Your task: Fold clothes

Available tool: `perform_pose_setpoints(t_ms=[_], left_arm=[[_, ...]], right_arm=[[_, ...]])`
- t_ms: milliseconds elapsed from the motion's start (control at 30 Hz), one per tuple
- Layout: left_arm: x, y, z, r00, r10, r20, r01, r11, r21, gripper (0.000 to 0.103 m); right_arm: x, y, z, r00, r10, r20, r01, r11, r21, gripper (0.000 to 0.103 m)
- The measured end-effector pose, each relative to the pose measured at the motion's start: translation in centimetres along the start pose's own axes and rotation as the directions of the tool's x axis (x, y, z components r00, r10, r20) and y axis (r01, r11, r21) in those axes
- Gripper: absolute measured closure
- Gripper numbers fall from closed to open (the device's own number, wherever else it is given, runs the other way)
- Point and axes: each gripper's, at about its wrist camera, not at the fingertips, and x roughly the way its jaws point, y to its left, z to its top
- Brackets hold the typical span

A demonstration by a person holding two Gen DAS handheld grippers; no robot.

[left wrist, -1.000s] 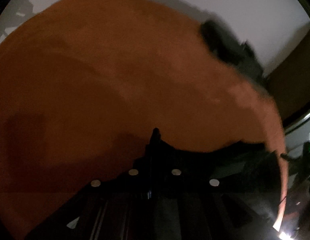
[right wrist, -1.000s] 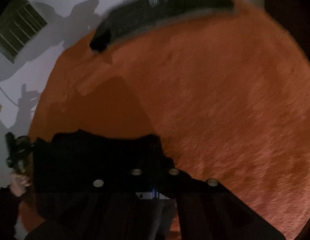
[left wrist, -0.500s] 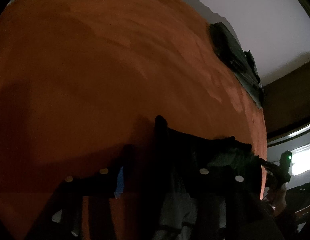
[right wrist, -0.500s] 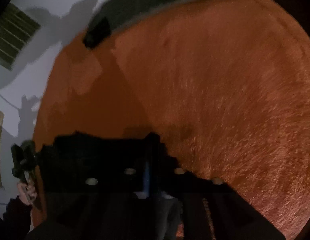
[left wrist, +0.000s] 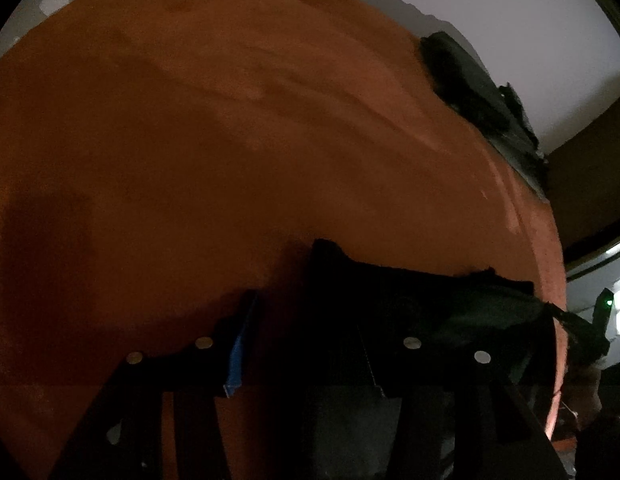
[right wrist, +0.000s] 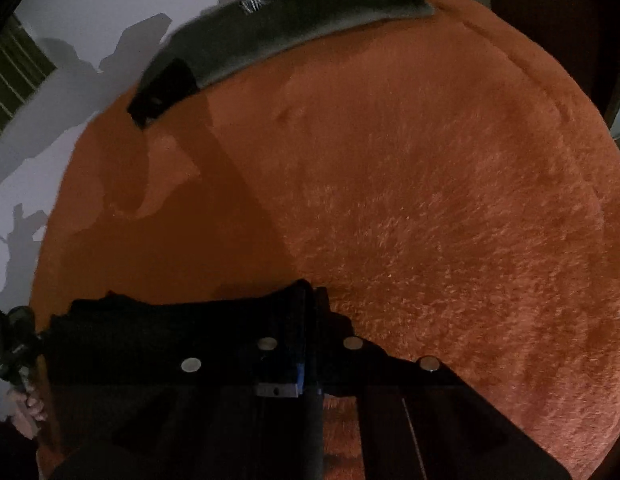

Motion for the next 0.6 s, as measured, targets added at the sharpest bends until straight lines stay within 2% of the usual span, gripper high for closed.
perform_pose_setpoints(t_ms=[100, 167, 233, 333, 433, 500, 600], left_arm=[[-0.7, 0.2, 0.1, 1.0, 0.025, 0.004, -0.025, 1.0, -0.007, 0.053], [-2.3, 0.2, -0.1, 0.999, 0.044, 0.018, -0.044, 0.999, -0.02, 0.053], [-5.2, -0.4, -1.8, 1.0, 0.019, 0.022, -0.019, 1.0, 0.003, 0.053], [-9.6, -2.2, -6.0, 0.999, -0.046, 0.009, 0.045, 0.995, 0.088, 0.053], [-12.1, -5.8, -11.5, 0.993, -0.104, -0.051, 0.113, 0.969, 0.218, 0.052], [-12.5, -8.6, -15.5, 0.989, -0.121, -0.088, 0.142, 0.944, 0.299, 0.052], [-10.5, -11.4, -20.6, 0.976, -0.148, -0.163, 0.194, 0.926, 0.324, 0.052]], right_arm=[[-0.4, -0.8, -0.1, 0.999, 0.043, -0.012, -0.042, 0.994, 0.099, 0.093], [-3.2, -0.7, -1.3, 0.995, 0.101, -0.009, -0.099, 0.99, 0.105, 0.09], [-6.4, -0.3, -2.6, 0.987, 0.162, -0.005, -0.16, 0.982, 0.1, 0.09], [-10.8, 1.9, -6.9, 0.972, 0.232, -0.024, -0.232, 0.973, -0.013, 0.087], [-14.1, 6.0, -13.6, 0.963, 0.259, -0.081, -0.269, 0.95, -0.159, 0.08], [-13.6, 8.5, -17.3, 0.962, 0.251, -0.106, -0.269, 0.936, -0.226, 0.08], [-12.3, 12.1, -22.7, 0.963, 0.233, -0.133, -0.264, 0.91, -0.32, 0.08]])
